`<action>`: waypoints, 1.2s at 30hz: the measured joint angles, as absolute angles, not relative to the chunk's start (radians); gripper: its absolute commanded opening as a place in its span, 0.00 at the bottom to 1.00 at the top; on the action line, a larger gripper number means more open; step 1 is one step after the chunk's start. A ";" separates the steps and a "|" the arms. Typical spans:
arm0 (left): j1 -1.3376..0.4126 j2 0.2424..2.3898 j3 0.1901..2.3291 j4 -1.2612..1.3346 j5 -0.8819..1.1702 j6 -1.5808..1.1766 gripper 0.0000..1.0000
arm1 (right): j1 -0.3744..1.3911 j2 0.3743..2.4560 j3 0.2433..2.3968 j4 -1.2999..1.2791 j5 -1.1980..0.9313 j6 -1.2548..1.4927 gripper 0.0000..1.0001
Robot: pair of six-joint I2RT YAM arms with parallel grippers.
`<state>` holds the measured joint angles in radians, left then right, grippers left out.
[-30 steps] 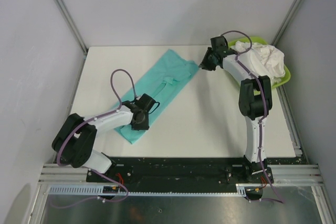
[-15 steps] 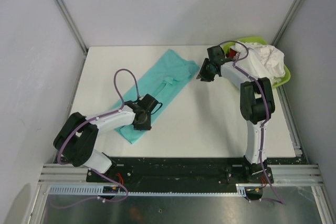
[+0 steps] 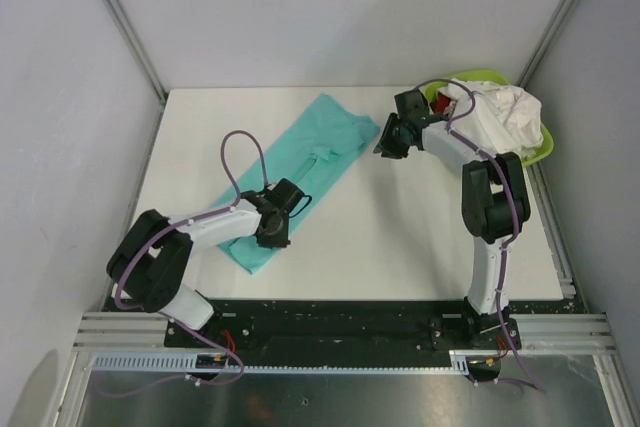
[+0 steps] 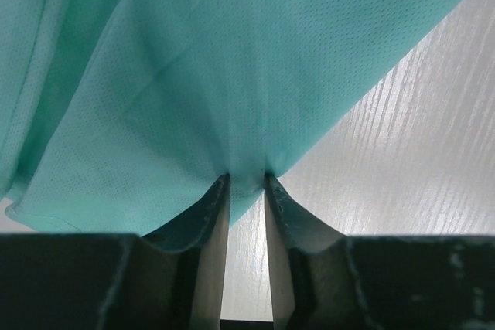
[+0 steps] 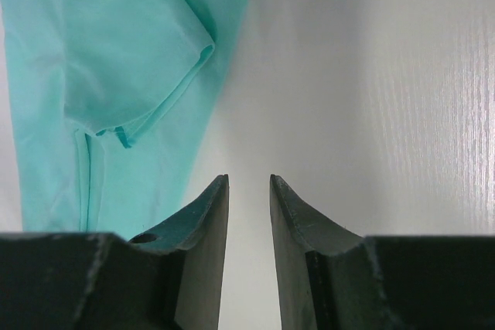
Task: Fold and stack the t-shirts
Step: Rotate the tshirt 90 degrees
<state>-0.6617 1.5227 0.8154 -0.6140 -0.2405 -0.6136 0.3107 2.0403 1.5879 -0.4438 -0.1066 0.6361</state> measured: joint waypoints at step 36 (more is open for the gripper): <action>-0.838 1.702 1.009 -0.614 -0.178 -0.622 0.00 | 0.303 1.879 1.485 -0.462 -0.114 0.627 0.32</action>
